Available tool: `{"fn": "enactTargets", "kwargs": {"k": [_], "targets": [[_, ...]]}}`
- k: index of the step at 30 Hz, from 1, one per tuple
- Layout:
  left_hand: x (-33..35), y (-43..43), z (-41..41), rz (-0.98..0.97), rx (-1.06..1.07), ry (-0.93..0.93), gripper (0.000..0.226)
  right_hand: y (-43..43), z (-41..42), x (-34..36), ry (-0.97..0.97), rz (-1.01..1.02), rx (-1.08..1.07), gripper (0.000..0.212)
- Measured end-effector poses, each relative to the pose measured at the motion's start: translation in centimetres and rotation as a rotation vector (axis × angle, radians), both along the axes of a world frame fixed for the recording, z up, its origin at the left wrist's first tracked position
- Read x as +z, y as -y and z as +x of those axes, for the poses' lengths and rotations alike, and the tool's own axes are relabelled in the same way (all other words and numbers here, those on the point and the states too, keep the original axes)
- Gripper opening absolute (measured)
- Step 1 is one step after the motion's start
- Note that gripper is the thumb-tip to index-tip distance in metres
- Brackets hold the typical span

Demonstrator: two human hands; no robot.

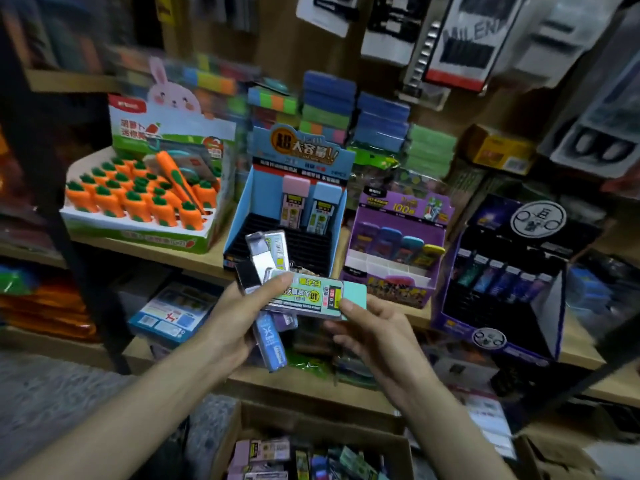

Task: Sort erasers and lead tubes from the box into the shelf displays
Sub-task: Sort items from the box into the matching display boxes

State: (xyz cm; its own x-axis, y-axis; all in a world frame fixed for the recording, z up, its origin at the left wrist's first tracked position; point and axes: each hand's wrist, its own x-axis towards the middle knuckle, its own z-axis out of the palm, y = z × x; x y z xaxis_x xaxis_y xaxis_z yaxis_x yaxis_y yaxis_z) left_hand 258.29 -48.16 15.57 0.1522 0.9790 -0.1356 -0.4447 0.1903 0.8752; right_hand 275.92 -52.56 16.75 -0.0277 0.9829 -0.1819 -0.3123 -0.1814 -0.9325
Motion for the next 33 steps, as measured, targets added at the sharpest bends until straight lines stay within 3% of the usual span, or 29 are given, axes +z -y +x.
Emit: {"fn": "enactTargets", "kwargs": {"k": [3,7,11,22,26,33], "targets": [[-0.1,-0.7,-0.9,-0.053,0.065,0.040,0.036,-1.8,-1.6,0.4,0.131,0.034,-0.121,0.019],[-0.2,-1.5,-2.3,-0.073,0.127,0.133,0.036,-4.3,-2.0,2.0,0.191,0.084,-0.125,0.016],[-0.5,-2.0,-3.7,0.010,0.170,0.086,0.040,-7.5,-1.4,4.6,0.363,0.211,-0.150,0.014],[-0.7,-2.5,-6.2,0.193,0.264,-0.115,0.028,-19.5,-6.9,9.1,1.363,0.767,-0.071,0.020],[-0.5,-2.5,-6.6,0.214,0.235,-0.150,0.036,-20.5,-7.9,7.6,1.484,0.799,-0.015,0.020],[-0.4,-2.4,-6.9,0.217,0.211,-0.169,0.034,-21.4,-8.1,7.8,1.471,0.723,0.070,0.021]]}}
